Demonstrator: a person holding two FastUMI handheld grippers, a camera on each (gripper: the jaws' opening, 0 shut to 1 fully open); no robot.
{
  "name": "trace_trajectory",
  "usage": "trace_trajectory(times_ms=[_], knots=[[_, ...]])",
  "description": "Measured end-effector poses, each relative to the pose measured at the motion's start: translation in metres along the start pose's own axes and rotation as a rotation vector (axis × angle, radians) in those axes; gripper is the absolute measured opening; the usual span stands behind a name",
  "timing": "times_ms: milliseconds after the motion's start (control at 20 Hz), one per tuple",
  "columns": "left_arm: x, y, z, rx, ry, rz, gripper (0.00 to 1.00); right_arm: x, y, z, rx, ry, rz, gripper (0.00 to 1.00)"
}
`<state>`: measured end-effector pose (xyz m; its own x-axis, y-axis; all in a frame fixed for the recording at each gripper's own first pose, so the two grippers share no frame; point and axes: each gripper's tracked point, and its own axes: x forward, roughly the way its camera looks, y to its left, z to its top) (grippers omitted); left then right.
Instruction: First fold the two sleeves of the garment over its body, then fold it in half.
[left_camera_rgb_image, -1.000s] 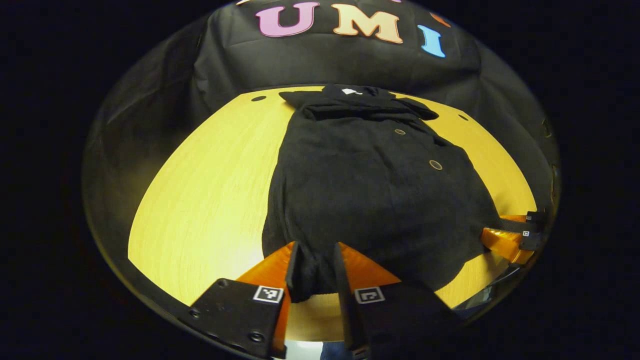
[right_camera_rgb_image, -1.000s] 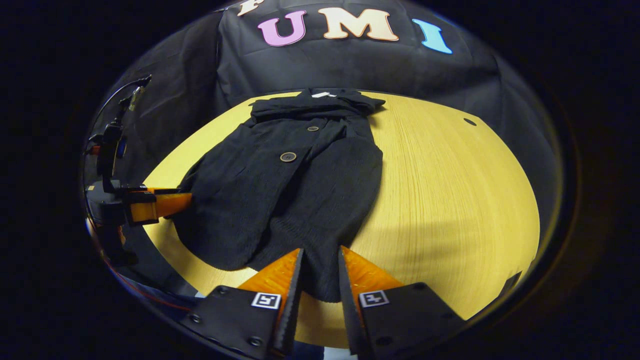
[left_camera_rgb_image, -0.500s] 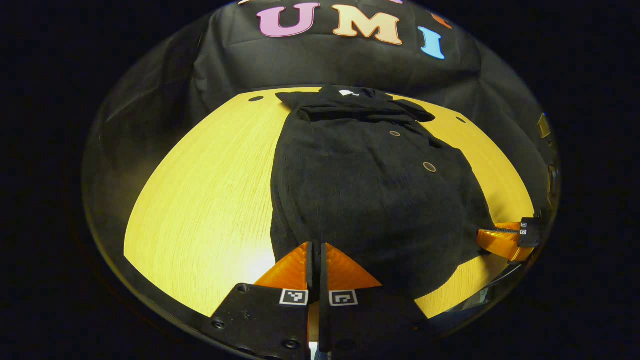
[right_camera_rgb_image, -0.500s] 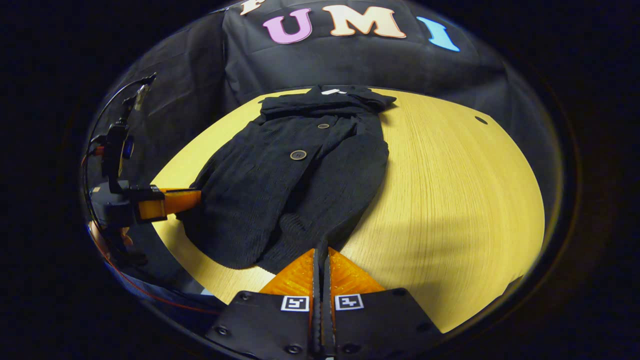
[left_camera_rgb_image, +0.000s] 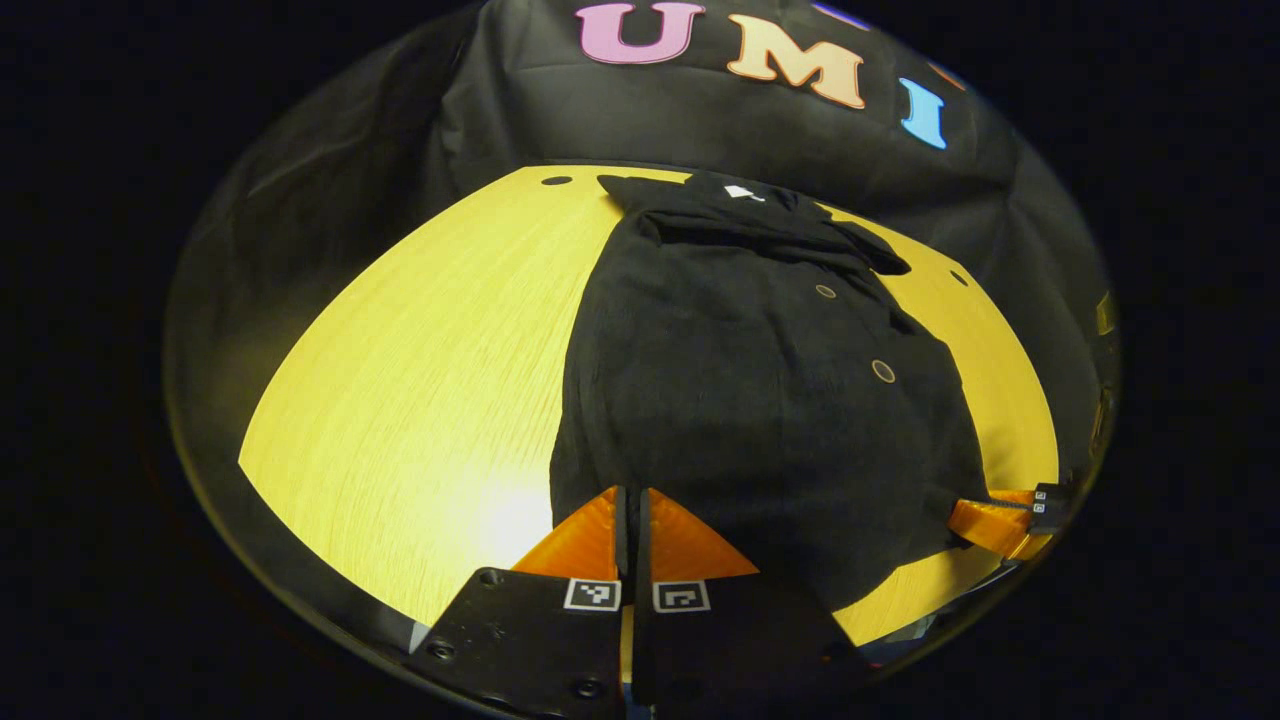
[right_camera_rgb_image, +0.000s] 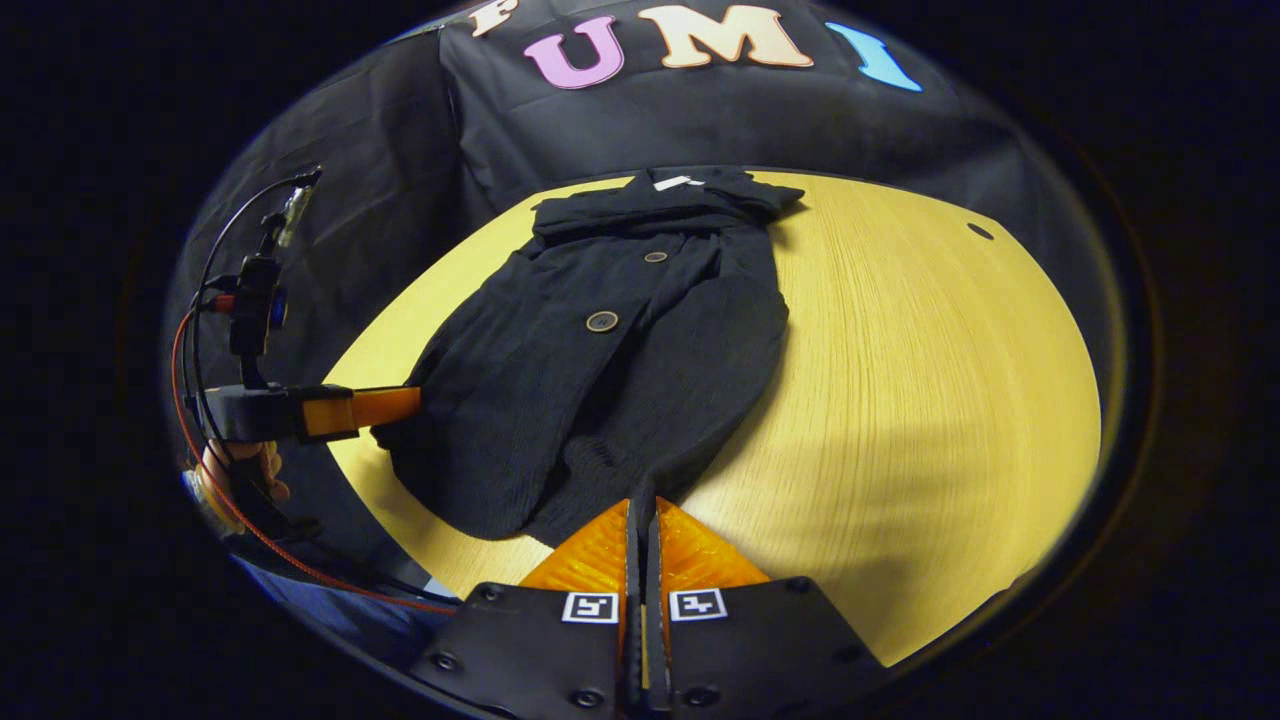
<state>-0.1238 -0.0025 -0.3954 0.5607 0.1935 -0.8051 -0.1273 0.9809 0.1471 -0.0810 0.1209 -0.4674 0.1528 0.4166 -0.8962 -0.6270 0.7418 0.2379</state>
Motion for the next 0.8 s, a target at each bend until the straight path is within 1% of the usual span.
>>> trace_trajectory(times_ms=[200,450,650,800], knots=[[-0.014,-0.003,0.018,-0.028,-0.052,0.018,0.0,-0.005,-0.002,0.013,-0.021,-0.015,0.026,0.04],[-0.025,-0.006,0.048,-0.003,-0.104,0.017,0.0,-0.017,-0.003,0.053,0.061,-0.092,0.054,0.05],[-0.025,-0.009,0.083,-0.014,-0.153,-0.023,0.0,-0.021,-0.007,0.087,0.127,-0.153,0.044,0.04],[-0.019,-0.01,0.109,0.014,-0.177,-0.066,0.0,-0.021,-0.007,0.109,0.16,-0.181,0.029,0.04]])
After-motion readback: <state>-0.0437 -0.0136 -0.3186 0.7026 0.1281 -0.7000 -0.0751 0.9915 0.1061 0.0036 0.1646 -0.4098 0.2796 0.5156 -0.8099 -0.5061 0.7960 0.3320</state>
